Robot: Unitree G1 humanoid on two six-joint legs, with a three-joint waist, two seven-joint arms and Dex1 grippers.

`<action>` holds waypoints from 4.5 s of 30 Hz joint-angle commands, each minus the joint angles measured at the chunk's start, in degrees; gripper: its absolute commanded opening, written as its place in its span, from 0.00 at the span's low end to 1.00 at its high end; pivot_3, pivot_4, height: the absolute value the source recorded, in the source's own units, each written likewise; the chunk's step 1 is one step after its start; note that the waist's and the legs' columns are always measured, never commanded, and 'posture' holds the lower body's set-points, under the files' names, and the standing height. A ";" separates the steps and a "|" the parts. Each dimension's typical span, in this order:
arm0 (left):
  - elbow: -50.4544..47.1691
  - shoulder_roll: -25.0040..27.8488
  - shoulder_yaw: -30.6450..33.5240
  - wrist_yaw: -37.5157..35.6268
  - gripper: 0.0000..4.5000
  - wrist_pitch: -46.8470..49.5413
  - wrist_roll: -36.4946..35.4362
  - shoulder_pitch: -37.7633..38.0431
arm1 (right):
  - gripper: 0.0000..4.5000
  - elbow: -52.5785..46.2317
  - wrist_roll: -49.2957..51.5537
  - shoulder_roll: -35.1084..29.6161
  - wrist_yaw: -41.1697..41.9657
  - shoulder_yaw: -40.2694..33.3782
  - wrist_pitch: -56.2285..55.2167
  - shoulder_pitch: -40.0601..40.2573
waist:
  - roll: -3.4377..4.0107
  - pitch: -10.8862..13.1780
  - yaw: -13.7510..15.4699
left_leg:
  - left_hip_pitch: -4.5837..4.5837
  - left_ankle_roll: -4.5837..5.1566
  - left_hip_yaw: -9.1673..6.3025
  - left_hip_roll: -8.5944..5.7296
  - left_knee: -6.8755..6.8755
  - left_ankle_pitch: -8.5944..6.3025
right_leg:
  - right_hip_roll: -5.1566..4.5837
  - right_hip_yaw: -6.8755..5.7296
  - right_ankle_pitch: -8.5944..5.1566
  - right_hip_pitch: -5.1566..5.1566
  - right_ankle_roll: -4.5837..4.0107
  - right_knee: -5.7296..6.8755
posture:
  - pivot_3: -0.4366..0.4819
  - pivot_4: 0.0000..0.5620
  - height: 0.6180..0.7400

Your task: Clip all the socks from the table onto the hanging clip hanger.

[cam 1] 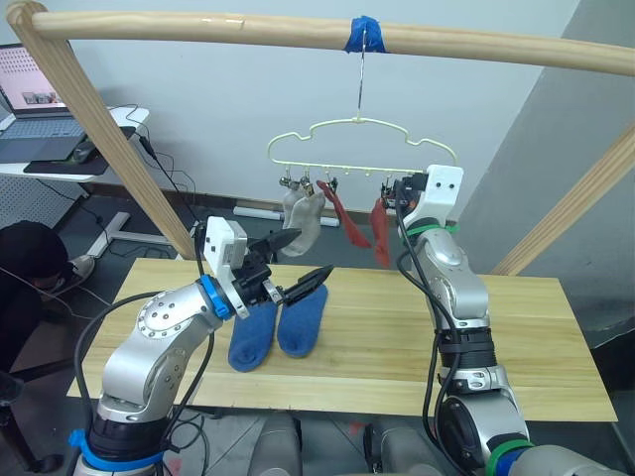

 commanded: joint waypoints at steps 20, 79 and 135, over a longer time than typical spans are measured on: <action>30.39 -2.36 -9.64 5.14 1.00 -9.30 20.08 -1.01 | 0.01 -10.57 7.77 -13.44 14.22 0.22 13.86 -0.92 | 0.13 0.10 -0.40 | -0.02 0.01 0.02 0.00 -0.04 -0.01 | 0.02 0.00 -0.15 -0.04 -0.20 -0.03 | 0.51 0.30 1.00; 37.77 -19.67 -13.99 -2.52 0.00 -31.86 24.08 -18.25 | 0.01 -20.45 43.75 -4.69 -3.51 -29.44 62.46 -10.98 | 0.13 0.14 -3.63 | -0.09 0.04 0.00 -0.02 -0.36 -0.02 | 0.05 0.00 -0.19 -0.05 -0.12 -0.25 | 0.43 0.31 1.00; 17.77 -8.94 -8.55 -11.81 1.00 -11.75 8.52 -7.83 | 1.00 -35.79 34.26 -22.78 5.81 -10.81 36.63 11.32 | 0.19 0.09 -5.01 | -0.09 0.02 0.01 0.02 -0.79 0.00 | 0.04 -0.03 -0.25 0.01 0.00 -0.79 | 0.45 0.27 1.00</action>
